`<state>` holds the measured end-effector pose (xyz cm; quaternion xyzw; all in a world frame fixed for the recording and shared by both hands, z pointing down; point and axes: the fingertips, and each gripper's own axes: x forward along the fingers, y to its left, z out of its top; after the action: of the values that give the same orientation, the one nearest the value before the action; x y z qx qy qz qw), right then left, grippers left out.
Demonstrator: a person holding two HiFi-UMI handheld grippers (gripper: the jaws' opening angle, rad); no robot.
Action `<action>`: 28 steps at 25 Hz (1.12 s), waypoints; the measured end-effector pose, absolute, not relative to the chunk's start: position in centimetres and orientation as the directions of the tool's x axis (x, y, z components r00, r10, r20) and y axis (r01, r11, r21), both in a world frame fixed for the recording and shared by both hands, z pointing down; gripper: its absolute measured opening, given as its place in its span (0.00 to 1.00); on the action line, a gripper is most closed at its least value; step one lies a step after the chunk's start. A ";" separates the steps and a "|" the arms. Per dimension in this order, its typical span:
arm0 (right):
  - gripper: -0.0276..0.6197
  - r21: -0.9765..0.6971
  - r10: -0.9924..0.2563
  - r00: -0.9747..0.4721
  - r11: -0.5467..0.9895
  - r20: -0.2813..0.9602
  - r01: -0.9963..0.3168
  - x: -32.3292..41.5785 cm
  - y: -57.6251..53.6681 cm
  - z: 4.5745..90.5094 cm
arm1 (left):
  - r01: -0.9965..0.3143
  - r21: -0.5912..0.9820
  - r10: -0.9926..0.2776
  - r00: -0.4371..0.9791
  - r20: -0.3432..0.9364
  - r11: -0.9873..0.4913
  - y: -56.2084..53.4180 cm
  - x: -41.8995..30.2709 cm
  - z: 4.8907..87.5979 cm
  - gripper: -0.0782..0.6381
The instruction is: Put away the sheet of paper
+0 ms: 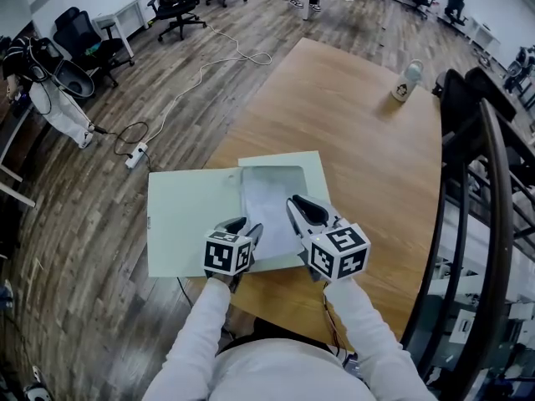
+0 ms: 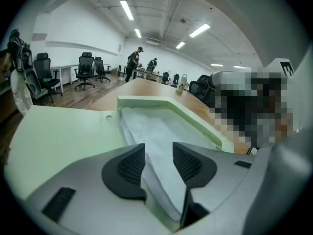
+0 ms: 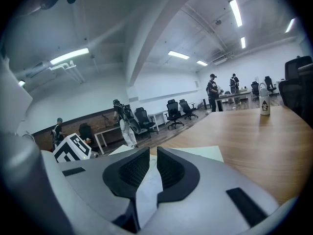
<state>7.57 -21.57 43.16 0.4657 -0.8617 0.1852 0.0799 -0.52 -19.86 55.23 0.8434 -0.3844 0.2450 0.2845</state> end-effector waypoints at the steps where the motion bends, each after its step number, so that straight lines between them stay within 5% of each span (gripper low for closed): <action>1: 0.16 -0.243 -0.774 -0.553 0.498 0.309 -0.833 7.5 -21.5 43.1 | -0.789 0.285 -0.520 0.584 0.623 -0.545 -20.0 -0.6 54.8 0.37; 28: 0.16 -0.207 -0.834 -0.471 0.427 0.287 -0.881 9.0 -17.5 41.1 | -0.832 0.113 -0.781 0.550 0.297 -0.543 -19.7 -5.2 42.4 0.18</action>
<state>9.01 -17.54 41.06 0.5093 -0.8416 0.1653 0.0705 -5.17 -19.66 42.37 0.8718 -0.4626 0.1058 0.1212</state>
